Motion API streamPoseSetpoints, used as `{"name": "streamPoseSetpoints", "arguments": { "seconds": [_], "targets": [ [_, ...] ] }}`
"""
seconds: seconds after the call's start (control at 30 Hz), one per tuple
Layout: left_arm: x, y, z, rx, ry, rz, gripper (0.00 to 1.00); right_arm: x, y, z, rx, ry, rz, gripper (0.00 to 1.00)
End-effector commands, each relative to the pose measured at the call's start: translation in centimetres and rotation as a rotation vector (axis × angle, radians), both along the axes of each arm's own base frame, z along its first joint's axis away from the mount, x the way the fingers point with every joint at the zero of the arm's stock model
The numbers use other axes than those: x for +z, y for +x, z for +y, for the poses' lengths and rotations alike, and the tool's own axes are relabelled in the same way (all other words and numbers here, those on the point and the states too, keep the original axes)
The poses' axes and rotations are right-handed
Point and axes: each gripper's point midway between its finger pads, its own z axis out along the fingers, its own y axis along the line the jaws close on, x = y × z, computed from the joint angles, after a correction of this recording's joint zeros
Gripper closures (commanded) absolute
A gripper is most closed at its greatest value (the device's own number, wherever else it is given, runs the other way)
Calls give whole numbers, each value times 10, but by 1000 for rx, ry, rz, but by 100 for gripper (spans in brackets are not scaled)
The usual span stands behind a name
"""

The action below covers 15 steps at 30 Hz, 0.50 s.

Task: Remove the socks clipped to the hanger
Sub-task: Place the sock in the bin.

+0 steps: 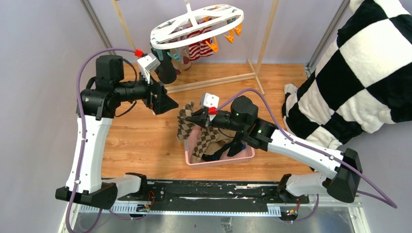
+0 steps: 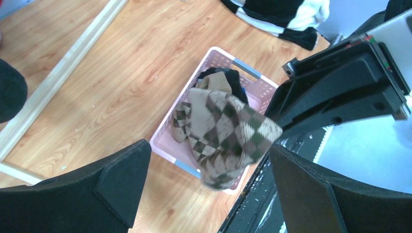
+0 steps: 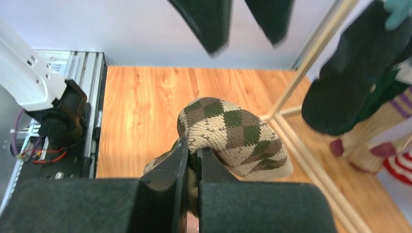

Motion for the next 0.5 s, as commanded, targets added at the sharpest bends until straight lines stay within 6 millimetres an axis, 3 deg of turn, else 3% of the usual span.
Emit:
{"name": "streamPoseSetpoints", "arguments": {
  "seconds": [0.0, 0.13, 0.27, 0.47],
  "targets": [
    [-2, 4, 22, 103, 42, -52, 0, -47, 10, -33, -124, -73, 268, 100],
    [-26, 16, 46, 184, 56, 6, 0, -106, 18, -63, -243, -105, 557, 100],
    [-55, 33, 76, 272, 70, 71, 0, -174, 41, -110, -493, -151, 774, 100],
    [-81, 43, 101, 331, 76, 135, 0, -252, 57, -188, -903, -279, 855, 100]
  ]
}}
